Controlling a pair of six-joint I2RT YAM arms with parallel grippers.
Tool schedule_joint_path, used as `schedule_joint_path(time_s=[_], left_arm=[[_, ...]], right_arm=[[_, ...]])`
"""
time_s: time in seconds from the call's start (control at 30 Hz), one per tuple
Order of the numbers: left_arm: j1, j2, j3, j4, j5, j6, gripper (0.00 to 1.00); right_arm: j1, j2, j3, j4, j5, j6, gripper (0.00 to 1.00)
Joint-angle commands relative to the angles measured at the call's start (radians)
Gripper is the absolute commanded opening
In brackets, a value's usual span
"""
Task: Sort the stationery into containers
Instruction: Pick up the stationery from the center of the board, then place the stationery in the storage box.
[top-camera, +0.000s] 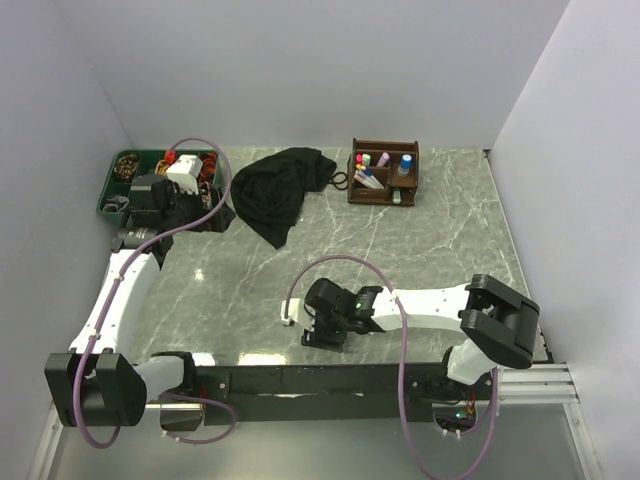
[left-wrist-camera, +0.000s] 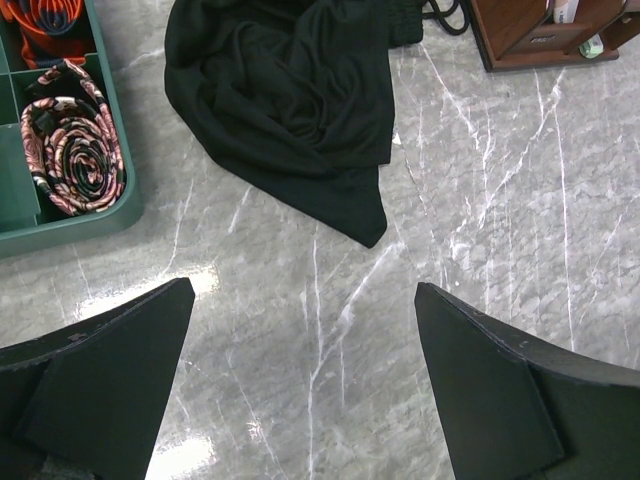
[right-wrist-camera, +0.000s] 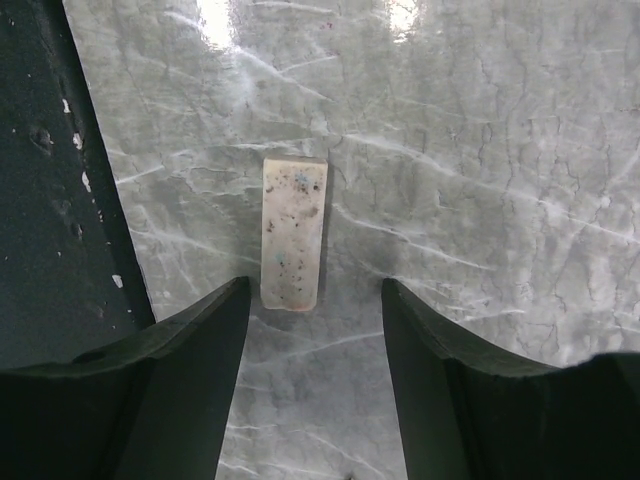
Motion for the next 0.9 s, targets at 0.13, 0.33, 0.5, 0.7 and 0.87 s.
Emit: schedule_joint_path(time_s=[0.13, 0.33, 0.5, 0.7, 0.87], left_arm=[[0.004, -0.023, -0.011, 0.030, 0.000, -0.014, 1.00], [0.002, -0.024, -0.009, 0.024, 0.005, -0.011, 0.99], [0.004, 0.012, 0.024, 0.002, 0.020, -0.001, 0.99], [0.002, 0.141, 0.132, -0.039, 0.067, -0.014, 0.99], [0.004, 0.251, 0.247, -0.042, 0.071, -0.027, 0.99]], right_arm=[[0.013, 0.009, 0.043, 0.024, 0.005, 0.004, 0.51], [-0.001, 0.000, 0.047, 0.019, -0.016, 0.007, 0.33], [-0.099, -0.116, 0.073, -0.007, 0.002, 0.050, 0.27], [-0.373, -0.199, 0.161, -0.072, 0.010, 0.145, 0.24], [-0.638, -0.216, 0.161, -0.053, 0.030, 0.224, 0.25]])
